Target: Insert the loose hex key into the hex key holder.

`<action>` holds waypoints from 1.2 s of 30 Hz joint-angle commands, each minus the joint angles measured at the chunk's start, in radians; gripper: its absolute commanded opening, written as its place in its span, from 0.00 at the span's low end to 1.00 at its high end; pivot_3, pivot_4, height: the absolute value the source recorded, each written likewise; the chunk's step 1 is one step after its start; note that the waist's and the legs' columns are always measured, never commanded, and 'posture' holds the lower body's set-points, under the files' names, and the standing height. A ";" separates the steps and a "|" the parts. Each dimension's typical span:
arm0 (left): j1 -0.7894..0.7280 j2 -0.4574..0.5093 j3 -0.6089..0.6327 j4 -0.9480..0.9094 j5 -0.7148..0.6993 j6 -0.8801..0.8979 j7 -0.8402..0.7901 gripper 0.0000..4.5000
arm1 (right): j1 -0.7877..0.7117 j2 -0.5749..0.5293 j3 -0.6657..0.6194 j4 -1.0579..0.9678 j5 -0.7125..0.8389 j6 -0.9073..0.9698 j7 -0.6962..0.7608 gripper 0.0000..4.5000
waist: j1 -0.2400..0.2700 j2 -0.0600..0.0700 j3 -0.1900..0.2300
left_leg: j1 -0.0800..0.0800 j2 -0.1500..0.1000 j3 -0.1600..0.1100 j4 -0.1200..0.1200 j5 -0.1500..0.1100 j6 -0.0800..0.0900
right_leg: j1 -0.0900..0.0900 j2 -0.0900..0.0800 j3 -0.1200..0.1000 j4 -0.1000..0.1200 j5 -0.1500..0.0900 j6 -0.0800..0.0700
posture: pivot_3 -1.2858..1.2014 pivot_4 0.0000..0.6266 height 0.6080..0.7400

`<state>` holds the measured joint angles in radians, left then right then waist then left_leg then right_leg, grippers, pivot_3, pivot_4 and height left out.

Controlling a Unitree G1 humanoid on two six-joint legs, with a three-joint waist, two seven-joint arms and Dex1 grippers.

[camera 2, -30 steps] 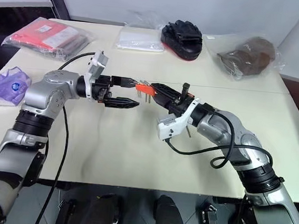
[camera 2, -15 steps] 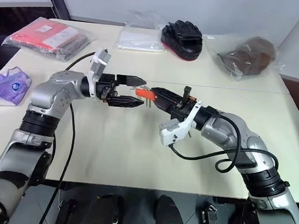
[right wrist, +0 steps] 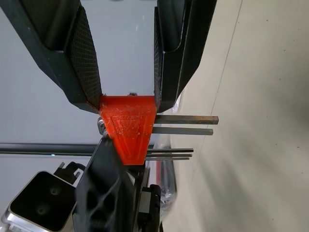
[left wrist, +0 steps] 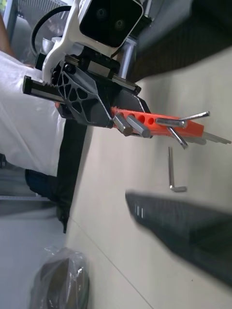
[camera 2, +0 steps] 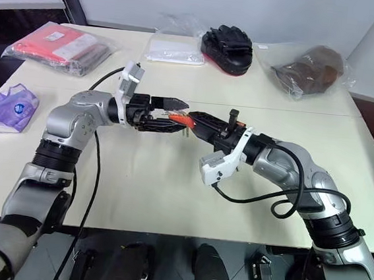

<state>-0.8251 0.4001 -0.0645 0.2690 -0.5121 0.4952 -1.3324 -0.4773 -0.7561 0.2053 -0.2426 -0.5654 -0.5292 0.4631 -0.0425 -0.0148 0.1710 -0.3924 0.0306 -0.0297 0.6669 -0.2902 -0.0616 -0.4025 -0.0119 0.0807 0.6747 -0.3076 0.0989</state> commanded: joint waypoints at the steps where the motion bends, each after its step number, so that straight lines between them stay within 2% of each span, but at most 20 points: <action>1: 0.003 -0.004 0.002 -0.013 -0.005 -0.011 -0.004 0.35 | -0.005 -0.002 -0.040 -0.041 0.023 0.002 0.002 0.22 | 0.000 0.000 0.000 | 0.000 0.000 0.000 0.000 0.000 0.000 | 0.000 0.000 0.000 0.000 0.000 0.000 | 0.52 0.24 1.00; 4: 0.006 -0.011 -0.001 -0.014 -0.002 -0.012 -0.004 0.01 | -0.002 -0.002 -0.043 -0.042 0.023 0.001 0.006 0.22 | 0.000 0.000 0.000 | 0.000 0.000 0.000 0.000 0.000 0.000 | 0.000 0.000 0.000 0.000 0.000 0.000 | 0.52 0.24 1.00; 14: 0.007 -0.016 -0.013 -0.016 0.011 -0.014 0.002 0.01 | 0.001 0.001 -0.049 -0.045 0.039 0.008 0.017 0.22 | 0.000 0.000 0.000 | 0.000 0.000 0.000 0.000 0.000 0.000 | 0.000 0.000 0.000 0.000 0.000 0.000 | 0.52 0.24 1.00; 20: 0.009 -0.016 -0.014 -0.022 0.009 -0.015 0.008 0.00 | 0.010 0.001 -0.049 -0.032 0.041 0.013 0.021 0.90 | 0.000 0.000 0.000 | 0.000 0.000 0.000 0.000 0.000 0.000 | 0.000 0.000 0.000 0.000 0.000 0.000 | 0.52 0.24 1.00; 21: 0.011 -0.014 -0.014 -0.024 0.009 -0.016 0.009 0.00 | 0.012 -0.002 -0.049 -0.032 0.037 0.012 0.023 0.99 | 0.000 0.000 0.000 | 0.000 0.000 0.000 0.000 0.000 0.000 | 0.000 0.000 0.000 0.000 0.000 0.000 | 0.52 0.24 1.00; 25: 0.015 -0.005 -0.009 -0.029 0.019 -0.032 0.019 0.00 | 0.033 -0.026 -0.055 -0.024 0.058 0.039 0.063 0.99 | 0.000 0.000 0.000 | 0.000 0.000 0.000 0.000 0.000 0.000 | 0.000 0.000 0.000 0.000 0.000 0.000 | 0.52 0.24 1.00; 29: 0.016 0.011 0.000 -0.036 0.038 -0.070 0.034 0.00 | 0.123 0.014 -0.117 -0.055 0.204 0.299 0.158 0.99 | 0.004 0.000 0.000 | 0.000 0.000 0.000 0.000 0.000 0.000 | 0.001 0.000 0.000 0.000 0.000 0.000 | 0.52 0.24 1.00; 31: 0.015 0.017 0.008 -0.040 0.039 -0.078 0.045 0.00 | 0.166 0.065 -0.172 -0.109 0.301 0.562 0.208 0.99 | 0.004 0.000 0.000 | 0.001 0.000 0.000 0.001 0.000 0.000 | 0.002 0.000 0.000 0.000 0.000 0.000 | 0.52 0.24 1.00; 34: 0.023 0.027 0.012 -0.046 0.040 -0.081 0.055 0.00 | 0.208 0.194 -0.268 -0.239 0.496 1.091 0.240 0.99 | 0.006 0.000 0.000 | 0.001 0.000 -0.002 0.001 0.000 0.000 | 0.003 0.000 -0.001 0.001 0.000 0.000 | 0.52 0.24 1.00; 36: 0.031 0.032 0.006 -0.047 0.043 -0.086 0.054 0.00 | 0.204 0.235 -0.280 -0.304 0.548 1.318 0.236 0.99 | 0.003 0.000 0.000 | 0.002 0.001 -0.003 0.001 0.000 0.000 | 0.003 0.000 -0.001 0.001 0.000 0.000 | 0.52 0.24 1.00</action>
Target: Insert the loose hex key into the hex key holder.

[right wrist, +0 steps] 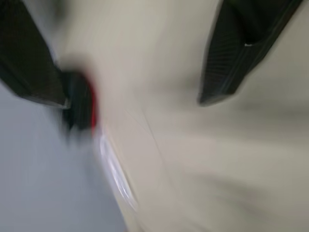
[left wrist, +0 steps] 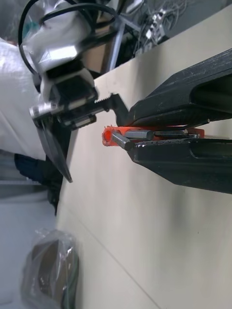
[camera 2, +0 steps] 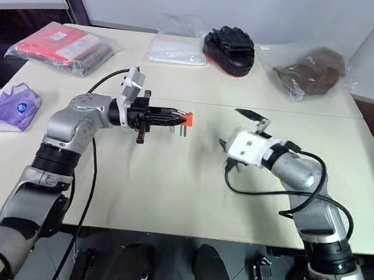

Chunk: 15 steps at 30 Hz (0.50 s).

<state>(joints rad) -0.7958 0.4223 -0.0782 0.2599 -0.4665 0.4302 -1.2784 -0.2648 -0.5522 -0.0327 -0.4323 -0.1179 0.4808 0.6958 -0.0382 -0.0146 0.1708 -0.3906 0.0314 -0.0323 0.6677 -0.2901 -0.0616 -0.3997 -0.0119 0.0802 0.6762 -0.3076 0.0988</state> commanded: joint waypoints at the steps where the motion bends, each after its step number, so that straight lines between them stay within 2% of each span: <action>1: 0.004 0.011 0.018 -0.038 -0.003 -0.023 0.000 0.00 | -0.013 0.040 -0.039 -0.133 0.111 0.379 -0.007 0.99 | -0.001 0.000 0.000 | 0.000 0.000 0.000 0.000 0.000 0.000 | 0.000 0.000 0.000 0.000 0.000 0.000 | 0.52 0.24 1.00; 5: 0.004 0.012 0.016 -0.038 -0.004 -0.023 0.004 0.00 | -0.038 0.102 -0.050 -0.137 0.172 0.581 -0.065 0.99 | -0.001 0.000 0.000 | 0.000 -0.001 0.001 0.000 0.000 0.000 | 0.000 0.000 0.000 0.000 0.000 0.000 | 0.52 0.24 1.00; 8: 0.003 0.014 0.014 -0.040 -0.003 -0.022 0.004 0.00 | -0.068 0.147 -0.074 -0.071 0.191 0.645 -0.123 0.99 | -0.001 0.000 0.000 | 0.000 -0.001 0.001 0.000 0.000 0.000 | 0.000 0.000 0.000 0.000 0.000 0.000 | 0.52 0.24 1.00; 11: 0.002 0.018 0.011 -0.042 0.002 -0.024 0.004 0.00 | -0.087 0.151 -0.082 0.003 0.206 0.661 -0.155 0.99 | 0.000 0.000 0.000 | 0.000 -0.001 0.001 0.000 0.000 0.000 | 0.000 0.000 0.000 0.000 0.000 0.000 | 0.52 0.24 1.00; 15: 0.003 0.019 0.012 -0.048 0.003 -0.022 0.008 0.00 | -0.084 0.115 -0.045 0.101 0.188 0.592 -0.190 0.99 | -0.001 0.000 0.000 | -0.001 -0.001 0.001 0.000 0.000 0.000 | -0.001 0.000 0.000 -0.001 0.000 0.000 | 0.52 0.24 1.00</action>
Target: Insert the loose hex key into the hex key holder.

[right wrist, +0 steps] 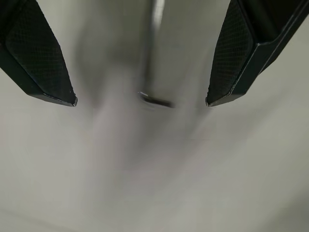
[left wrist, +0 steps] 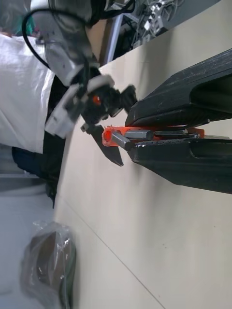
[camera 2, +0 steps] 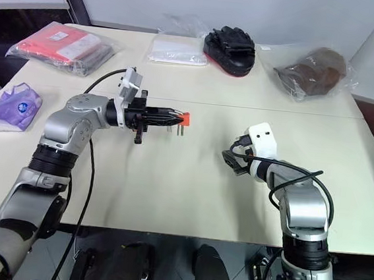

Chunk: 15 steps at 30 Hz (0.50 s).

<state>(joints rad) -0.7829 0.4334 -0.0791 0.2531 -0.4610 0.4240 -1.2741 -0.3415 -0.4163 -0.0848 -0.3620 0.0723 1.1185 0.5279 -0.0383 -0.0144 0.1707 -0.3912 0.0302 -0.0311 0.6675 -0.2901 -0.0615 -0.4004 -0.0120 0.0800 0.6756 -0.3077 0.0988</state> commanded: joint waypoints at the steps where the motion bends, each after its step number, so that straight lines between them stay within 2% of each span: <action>1: -0.008 0.008 0.013 -0.045 -0.002 -0.015 0.005 0.00 | -0.008 -0.025 0.009 0.052 0.001 -0.051 -0.026 0.99 | -0.003 0.000 0.000 | 0.000 0.000 0.000 0.000 0.000 0.000 | 0.000 0.000 0.000 0.000 0.000 0.000 | 0.52 0.24 1.00; 13: 0.010 0.018 0.015 -0.073 -0.002 -0.014 0.020 0.00 | -0.014 -0.049 0.092 0.122 0.004 -0.149 -0.042 0.99 | -0.007 0.000 0.000 | 0.000 0.000 0.000 0.000 0.000 0.000 | 0.000 0.001 0.000 0.000 0.000 0.000 | 0.52 0.24 1.00; 15: 0.011 0.019 0.015 -0.076 -0.003 -0.013 0.022 0.00 | -0.015 -0.055 0.109 0.130 -0.003 -0.162 -0.043 0.88 | -0.007 0.000 0.000 | 0.000 0.000 0.000 0.000 0.000 0.000 | 0.000 0.001 0.000 0.000 0.000 0.000 | 0.52 0.24 1.00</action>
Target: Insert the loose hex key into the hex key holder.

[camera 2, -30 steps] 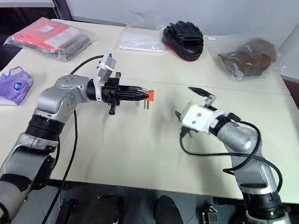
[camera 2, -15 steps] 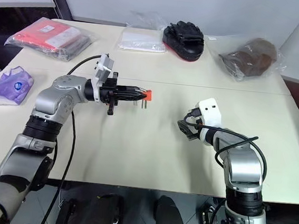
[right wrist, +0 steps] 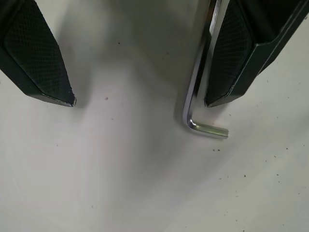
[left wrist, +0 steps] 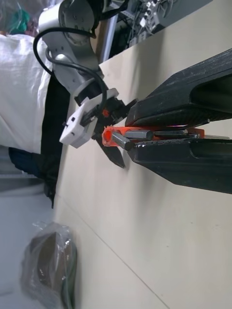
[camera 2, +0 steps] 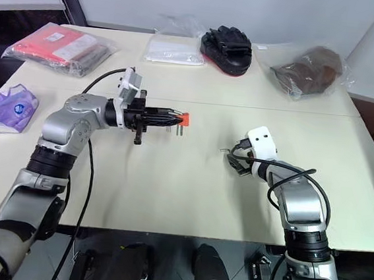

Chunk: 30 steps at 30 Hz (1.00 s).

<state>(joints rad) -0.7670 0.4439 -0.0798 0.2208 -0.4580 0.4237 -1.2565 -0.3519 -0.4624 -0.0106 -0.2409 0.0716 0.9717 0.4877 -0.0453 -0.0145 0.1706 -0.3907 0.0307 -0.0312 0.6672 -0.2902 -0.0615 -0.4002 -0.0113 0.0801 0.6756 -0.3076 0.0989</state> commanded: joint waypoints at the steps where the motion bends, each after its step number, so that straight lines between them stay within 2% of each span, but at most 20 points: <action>1: -0.005 0.009 0.016 -0.045 -0.006 -0.013 0.005 0.00 | -0.003 -0.012 0.045 0.016 -0.006 -0.027 -0.003 0.81 | 0.000 0.000 0.000 | 0.000 0.000 0.000 0.000 0.000 0.000 | 0.000 0.000 0.000 0.000 0.000 0.000 | 0.52 0.24 1.00; 6: -0.009 0.010 0.016 -0.046 -0.003 -0.016 0.009 0.00 | -0.004 -0.012 0.060 0.028 0.005 -0.027 -0.002 0.24 | 0.002 0.000 0.000 | 0.000 0.000 0.000 0.000 0.000 0.000 | 0.000 0.000 0.000 0.000 0.000 0.000 | 0.52 0.24 1.00; 7: -0.010 0.010 0.016 -0.047 -0.004 -0.015 0.010 0.00 | -0.005 -0.011 0.059 0.029 0.011 -0.023 -0.001 0.11 | 0.002 0.000 0.000 | 0.000 0.000 0.000 0.000 0.000 0.000 | 0.001 0.000 0.000 0.000 0.000 0.000 | 0.52 0.24 1.00; 8: -0.011 0.011 0.016 -0.048 -0.005 -0.014 0.009 0.00 | -0.007 -0.008 0.057 0.030 0.019 -0.012 0.000 0.02 | 0.002 0.000 0.000 | 0.000 0.000 0.000 0.000 0.000 0.000 | 0.001 0.000 0.000 0.000 0.000 0.000 | 0.52 0.24 1.00; 12: -0.011 0.013 0.014 -0.043 -0.004 -0.017 0.007 0.00 | -0.018 0.014 0.017 -0.002 0.053 0.033 -0.018 0.00 | 0.003 0.000 0.000 | 0.000 0.000 0.000 0.000 0.000 0.000 | 0.001 0.000 0.000 -0.001 0.000 0.000 | 0.52 0.24 1.00; 16: -0.017 0.006 0.010 -0.033 -0.001 -0.021 0.010 0.00 | -0.021 0.034 -0.022 -0.064 0.048 -0.090 -0.069 0.00 | 0.003 0.000 0.000 | -0.001 0.000 0.000 0.000 0.000 0.000 | 0.000 0.000 0.000 -0.001 0.000 0.000 | 0.52 0.24 1.00; 20: -0.040 -0.026 0.009 0.017 0.015 -0.047 0.034 0.00 | -0.054 0.106 -0.078 -0.154 -0.046 -0.443 -0.269 0.00 | 0.003 0.000 0.000 | -0.002 0.000 0.000 0.000 0.000 0.000 | -0.002 0.000 0.000 -0.001 0.000 0.000 | 0.52 0.24 1.00; 23: -0.052 -0.046 0.014 0.065 0.034 -0.076 0.055 0.00 | -0.071 0.215 -0.124 -0.183 -0.019 -0.588 -0.364 0.00 | 0.002 0.000 0.000 | -0.002 0.000 0.000 -0.001 0.000 0.000 | -0.002 0.000 0.000 -0.001 0.000 0.000 | 0.52 0.24 1.00; 26: -0.064 -0.052 0.014 0.101 0.042 -0.095 0.047 0.00 | -0.072 0.296 -0.127 -0.190 0.019 -0.721 -0.380 0.00 | 0.001 0.000 0.000 | -0.002 0.000 0.000 -0.001 0.000 0.000 | -0.002 0.000 0.000 -0.001 0.000 0.000 | 0.52 0.24 1.00; 30: -0.102 -0.064 0.011 0.155 0.049 -0.110 0.041 0.00 | -0.081 0.390 -0.064 -0.149 0.035 -0.887 -0.377 0.00 | 0.001 0.000 0.000 | -0.002 0.000 0.000 -0.001 0.000 0.000 | -0.003 0.000 0.000 0.000 0.000 0.000 | 0.52 0.24 1.00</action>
<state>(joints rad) -0.8366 0.3861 -0.0836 0.3830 -0.4080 0.3375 -1.2090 -0.4143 -0.0899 -0.1031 -0.3799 0.0931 0.1570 0.1116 -0.0441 -0.0145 0.1706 -0.3928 0.0307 -0.0307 0.6661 -0.2901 -0.0616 -0.4029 -0.0117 0.0802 0.6757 -0.3076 0.0990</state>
